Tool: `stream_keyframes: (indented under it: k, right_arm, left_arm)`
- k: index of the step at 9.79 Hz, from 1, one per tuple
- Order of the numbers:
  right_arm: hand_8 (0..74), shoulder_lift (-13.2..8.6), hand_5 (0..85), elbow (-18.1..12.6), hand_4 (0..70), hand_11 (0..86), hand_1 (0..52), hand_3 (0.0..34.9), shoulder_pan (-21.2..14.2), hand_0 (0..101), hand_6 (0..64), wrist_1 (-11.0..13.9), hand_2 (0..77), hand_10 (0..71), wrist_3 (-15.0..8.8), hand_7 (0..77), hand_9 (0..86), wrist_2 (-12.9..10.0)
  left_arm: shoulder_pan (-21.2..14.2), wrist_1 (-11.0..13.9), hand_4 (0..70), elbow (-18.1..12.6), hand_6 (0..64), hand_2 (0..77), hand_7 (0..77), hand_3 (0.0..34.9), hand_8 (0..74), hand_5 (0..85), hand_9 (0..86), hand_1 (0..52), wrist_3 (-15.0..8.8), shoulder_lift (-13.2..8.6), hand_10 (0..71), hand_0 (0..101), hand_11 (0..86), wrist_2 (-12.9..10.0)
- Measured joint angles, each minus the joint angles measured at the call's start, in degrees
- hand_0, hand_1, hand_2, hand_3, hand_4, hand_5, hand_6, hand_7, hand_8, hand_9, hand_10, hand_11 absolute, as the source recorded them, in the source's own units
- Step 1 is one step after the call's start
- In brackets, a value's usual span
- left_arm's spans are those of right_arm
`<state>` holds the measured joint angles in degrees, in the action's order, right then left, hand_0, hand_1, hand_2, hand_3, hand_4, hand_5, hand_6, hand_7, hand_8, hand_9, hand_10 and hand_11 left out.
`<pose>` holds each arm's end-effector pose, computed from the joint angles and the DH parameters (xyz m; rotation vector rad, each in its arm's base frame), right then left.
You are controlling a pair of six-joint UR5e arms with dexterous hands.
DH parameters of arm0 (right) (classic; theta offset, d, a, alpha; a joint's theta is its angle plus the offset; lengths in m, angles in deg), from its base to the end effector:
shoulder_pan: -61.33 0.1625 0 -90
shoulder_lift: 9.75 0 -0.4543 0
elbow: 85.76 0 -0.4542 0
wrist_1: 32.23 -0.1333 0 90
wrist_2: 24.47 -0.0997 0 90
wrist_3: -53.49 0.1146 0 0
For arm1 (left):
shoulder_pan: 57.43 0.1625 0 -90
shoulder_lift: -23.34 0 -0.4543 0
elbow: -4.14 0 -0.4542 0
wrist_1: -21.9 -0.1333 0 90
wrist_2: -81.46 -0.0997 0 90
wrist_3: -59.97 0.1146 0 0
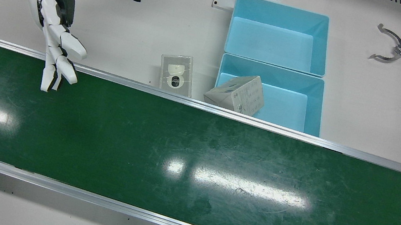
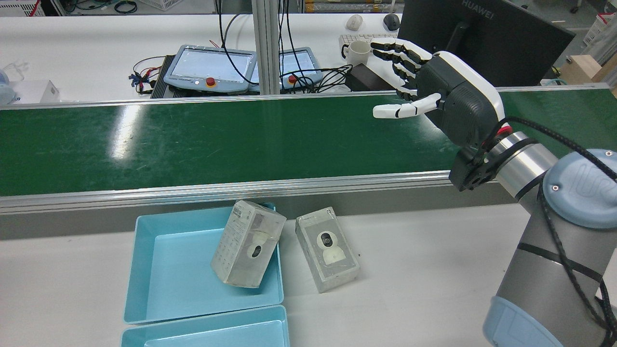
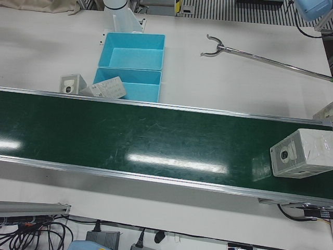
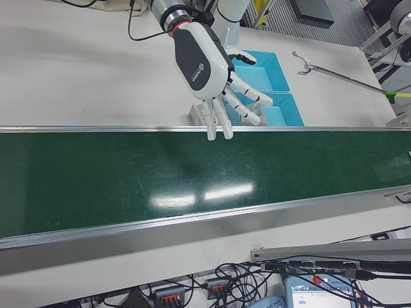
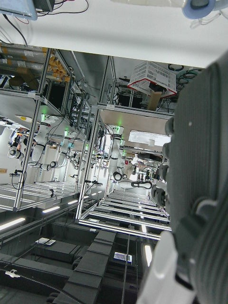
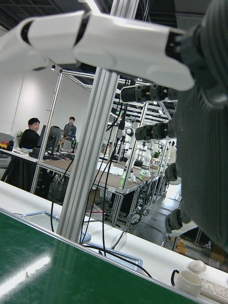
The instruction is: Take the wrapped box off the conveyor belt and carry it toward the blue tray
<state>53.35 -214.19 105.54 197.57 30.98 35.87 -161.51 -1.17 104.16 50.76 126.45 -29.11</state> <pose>-0.2386 -0.4972 0.2243 -0.0103 -2.2433 1.7101 -0.2430 -0.5866 0.5261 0.3000 -2.1787 2.1965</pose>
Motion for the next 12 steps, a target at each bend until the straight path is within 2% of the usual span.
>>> stream_keyframes:
  k: [1,2,7,8,10,11,12]
  right_arm:
    - [0.0,0.5,16.4,0.1,13.1,2.2,15.3,30.2,0.7,47,0.0,0.0,19.6,1.1,0.6,14.7,1.6,0.3]
    - [0.0,0.7,17.5,0.2,9.8,4.9,10.4,30.2,1.2,42,0.0,0.0,17.5,2.7,0.9,11.4,1.6,0.4]
    - [0.0,0.9,18.0,0.3,8.2,7.1,10.4,30.2,1.9,42,0.0,0.0,18.0,4.9,1.6,11.4,1.6,0.5]
    - [0.0,1.2,18.0,0.1,8.2,7.1,10.4,30.2,2.3,42,0.0,0.0,18.0,4.9,2.1,11.4,1.6,0.5]
    - [0.0,3.2,13.1,-0.9,2.7,8.2,10.4,30.1,3.3,41,0.0,-0.1,15.3,4.9,3.5,8.7,1.6,0.5]
    - [0.0,3.9,14.2,-1.2,3.3,8.2,7.6,30.2,3.5,40,0.0,-0.2,13.6,4.9,3.9,8.7,1.6,0.5]
    - [0.0,4.1,14.2,-1.4,3.3,8.2,7.6,30.2,3.5,40,0.0,-0.2,13.6,4.9,4.1,8.7,1.6,0.5]
  left_arm:
    - [0.0,0.0,0.0,0.0,0.0,0.5,0.5,0.0,0.5,0.5,0.0,0.0,0.0,0.0,0.0,0,0.0,0.0]
    - [0.0,0.0,0.0,0.0,0.0,0.5,0.5,0.0,0.5,0.5,0.0,0.0,0.0,0.0,0.5,0,0.0,0.0]
    - [0.0,0.0,0.0,0.0,0.0,1.1,0.5,0.0,0.5,0.5,0.0,0.0,0.0,0.0,0.5,0,0.0,0.0]
    - [0.0,0.0,0.0,0.0,0.0,1.1,0.5,0.0,0.5,0.5,0.0,0.0,0.0,0.0,0.5,0,0.0,0.0]
    - [0.0,0.0,0.0,0.0,0.0,1.1,0.5,0.0,0.5,0.5,0.5,0.0,0.0,0.0,0.5,0,0.0,0.0]
    - [0.0,0.0,0.0,0.0,0.0,0.5,0.5,0.0,0.0,0.5,0.5,0.0,0.0,0.0,0.5,0,0.0,0.0]
    - [0.0,0.0,0.0,0.0,0.0,0.5,0.5,0.0,0.0,0.5,0.5,0.0,0.0,0.0,0.5,0,0.0,0.0]
